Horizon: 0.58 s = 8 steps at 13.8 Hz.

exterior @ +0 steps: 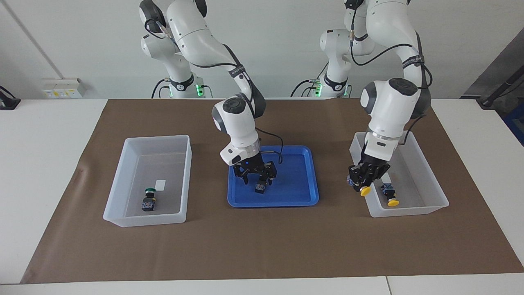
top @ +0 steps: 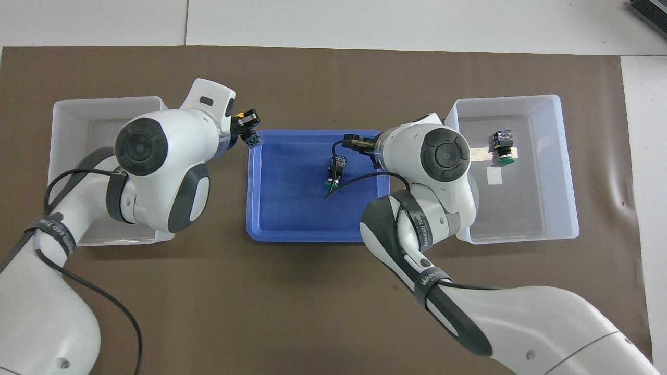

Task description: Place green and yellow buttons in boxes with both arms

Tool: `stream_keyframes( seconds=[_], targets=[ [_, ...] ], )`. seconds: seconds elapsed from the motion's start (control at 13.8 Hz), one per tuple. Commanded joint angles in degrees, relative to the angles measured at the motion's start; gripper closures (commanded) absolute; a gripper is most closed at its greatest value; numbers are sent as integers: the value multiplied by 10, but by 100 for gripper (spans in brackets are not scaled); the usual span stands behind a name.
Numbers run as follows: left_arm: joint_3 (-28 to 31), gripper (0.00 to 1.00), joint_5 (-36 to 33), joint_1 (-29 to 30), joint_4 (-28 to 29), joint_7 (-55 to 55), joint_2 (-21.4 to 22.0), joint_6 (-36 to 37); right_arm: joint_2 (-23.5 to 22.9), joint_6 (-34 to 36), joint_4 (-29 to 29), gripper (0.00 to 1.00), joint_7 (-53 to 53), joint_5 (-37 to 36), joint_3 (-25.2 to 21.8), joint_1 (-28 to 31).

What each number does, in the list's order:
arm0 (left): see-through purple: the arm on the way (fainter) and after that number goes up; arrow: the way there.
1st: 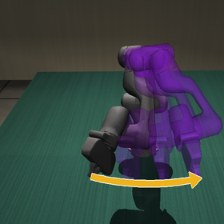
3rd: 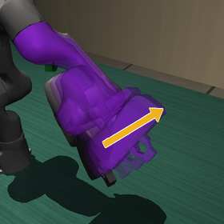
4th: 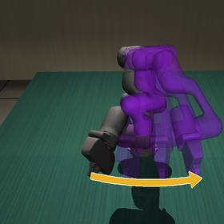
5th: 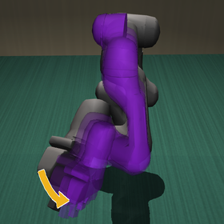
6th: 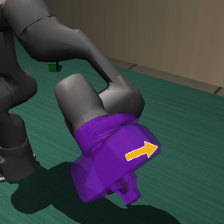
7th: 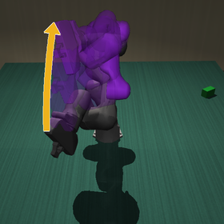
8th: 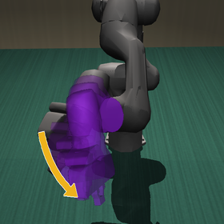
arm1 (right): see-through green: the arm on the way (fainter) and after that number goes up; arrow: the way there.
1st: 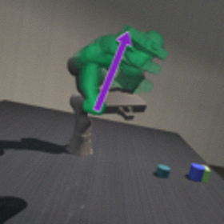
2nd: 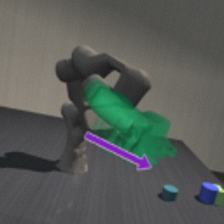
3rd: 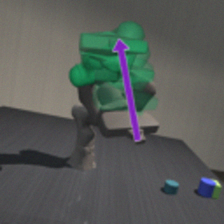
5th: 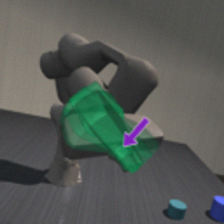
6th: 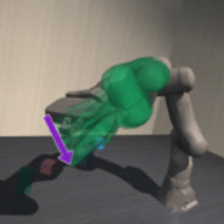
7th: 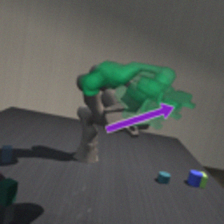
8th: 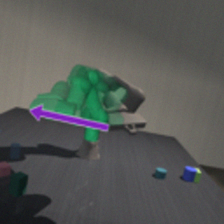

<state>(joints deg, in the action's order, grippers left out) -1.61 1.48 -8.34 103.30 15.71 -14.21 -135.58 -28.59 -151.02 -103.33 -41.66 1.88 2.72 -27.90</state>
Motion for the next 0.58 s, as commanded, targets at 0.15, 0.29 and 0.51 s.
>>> stream_keyframes(
  seconds=[0.15,0.29,0.51],
  targets=[
    [-4,100,5,69,-7,-204,9,43,-16,-5,4,49,-6,-31,-1,-6],
    [-4,100,5,89,3,-233,6,24,-16,17,8,100,-16,-35,-1,-8],
    [-4,100,5,112,10,-254,-19,-18,6,48,19,100,-43,-36,-1,-1]
  ],
)
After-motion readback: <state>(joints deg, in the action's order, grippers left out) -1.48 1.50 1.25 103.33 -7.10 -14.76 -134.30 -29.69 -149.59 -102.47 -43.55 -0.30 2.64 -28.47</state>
